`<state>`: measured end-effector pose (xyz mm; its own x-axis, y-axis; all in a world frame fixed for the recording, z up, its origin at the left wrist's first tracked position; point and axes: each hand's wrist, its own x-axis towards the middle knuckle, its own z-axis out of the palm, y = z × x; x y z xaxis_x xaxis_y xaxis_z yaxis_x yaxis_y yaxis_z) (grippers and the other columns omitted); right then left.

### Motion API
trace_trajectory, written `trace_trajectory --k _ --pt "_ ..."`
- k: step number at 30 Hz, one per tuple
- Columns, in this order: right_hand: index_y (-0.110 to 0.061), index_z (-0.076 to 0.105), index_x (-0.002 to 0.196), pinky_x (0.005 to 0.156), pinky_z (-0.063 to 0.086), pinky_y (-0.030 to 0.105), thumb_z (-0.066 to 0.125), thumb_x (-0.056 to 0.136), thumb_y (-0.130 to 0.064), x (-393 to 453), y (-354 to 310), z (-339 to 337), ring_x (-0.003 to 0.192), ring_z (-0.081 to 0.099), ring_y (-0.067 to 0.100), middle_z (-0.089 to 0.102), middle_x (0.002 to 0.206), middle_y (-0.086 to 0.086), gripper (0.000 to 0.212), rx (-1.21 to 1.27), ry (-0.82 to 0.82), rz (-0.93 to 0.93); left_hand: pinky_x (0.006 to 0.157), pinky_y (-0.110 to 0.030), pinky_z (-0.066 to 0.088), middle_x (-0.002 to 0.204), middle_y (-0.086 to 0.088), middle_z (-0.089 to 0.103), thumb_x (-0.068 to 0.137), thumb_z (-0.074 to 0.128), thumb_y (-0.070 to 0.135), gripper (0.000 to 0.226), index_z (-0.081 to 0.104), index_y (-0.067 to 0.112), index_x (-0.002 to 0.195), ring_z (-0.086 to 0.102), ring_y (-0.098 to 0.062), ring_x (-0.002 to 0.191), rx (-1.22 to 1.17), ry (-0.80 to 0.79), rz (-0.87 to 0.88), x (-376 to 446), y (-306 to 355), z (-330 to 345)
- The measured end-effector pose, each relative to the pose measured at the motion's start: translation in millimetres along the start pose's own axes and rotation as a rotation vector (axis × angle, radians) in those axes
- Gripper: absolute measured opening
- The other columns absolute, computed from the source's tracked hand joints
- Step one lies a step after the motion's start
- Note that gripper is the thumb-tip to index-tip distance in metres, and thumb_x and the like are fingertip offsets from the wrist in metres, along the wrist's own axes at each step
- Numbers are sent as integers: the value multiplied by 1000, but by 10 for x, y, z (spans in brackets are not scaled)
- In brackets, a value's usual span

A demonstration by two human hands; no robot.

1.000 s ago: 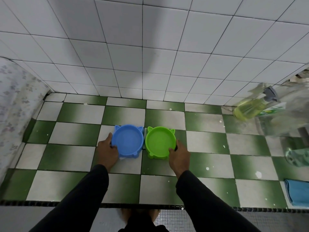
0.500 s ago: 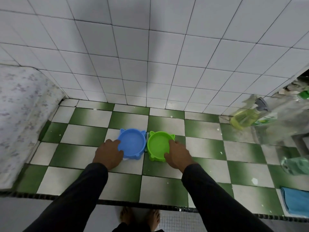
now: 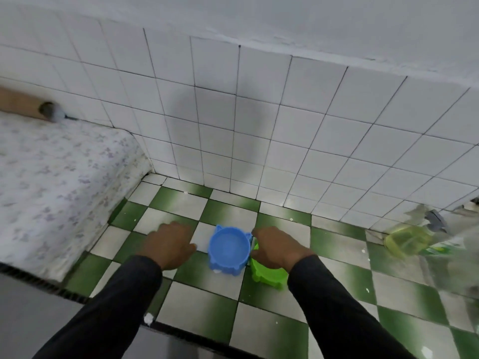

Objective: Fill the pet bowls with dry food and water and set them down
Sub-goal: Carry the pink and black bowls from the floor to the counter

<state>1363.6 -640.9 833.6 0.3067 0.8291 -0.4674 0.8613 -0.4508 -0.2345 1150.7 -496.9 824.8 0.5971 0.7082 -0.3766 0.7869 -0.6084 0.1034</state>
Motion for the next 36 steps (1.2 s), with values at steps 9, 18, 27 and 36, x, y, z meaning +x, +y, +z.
trace_trajectory --k 9,18,27,36 --pt "-15 51 131 91 49 41 55 98 -39 147 -1062 -399 114 59 33 59 128 11 42 -150 104 -139 107 -38 46 146 -1 54 99 54 54 58 45 27 150 54 -23 130 -145 84 -78 -425 -987 -518" --pt "-17 44 142 105 44 46 55 97 -41 299 -2587 -596 128 51 32 54 140 10 53 -204 166 -288 113 -39 40 154 -2 41 100 48 60 64 34 33 156 42 -25 139 -184 159 -247 -1046 -2309 -811" --pt "-16 44 142 106 42 45 54 100 -44 549 -4255 -437 128 48 30 52 138 9 52 -231 196 -473 102 -41 49 141 -4 52 100 51 55 58 44 29 151 51 -26 128 -237 243 -444 -1797 -3697 -788" --pt "-15 45 141 107 42 45 52 100 -42 661 -5867 -35 128 47 31 50 139 10 50 -298 155 -682 106 -39 46 148 -4 51 100 52 55 58 44 30 151 49 -26 132 -279 321 -672 -2648 -4838 -534"
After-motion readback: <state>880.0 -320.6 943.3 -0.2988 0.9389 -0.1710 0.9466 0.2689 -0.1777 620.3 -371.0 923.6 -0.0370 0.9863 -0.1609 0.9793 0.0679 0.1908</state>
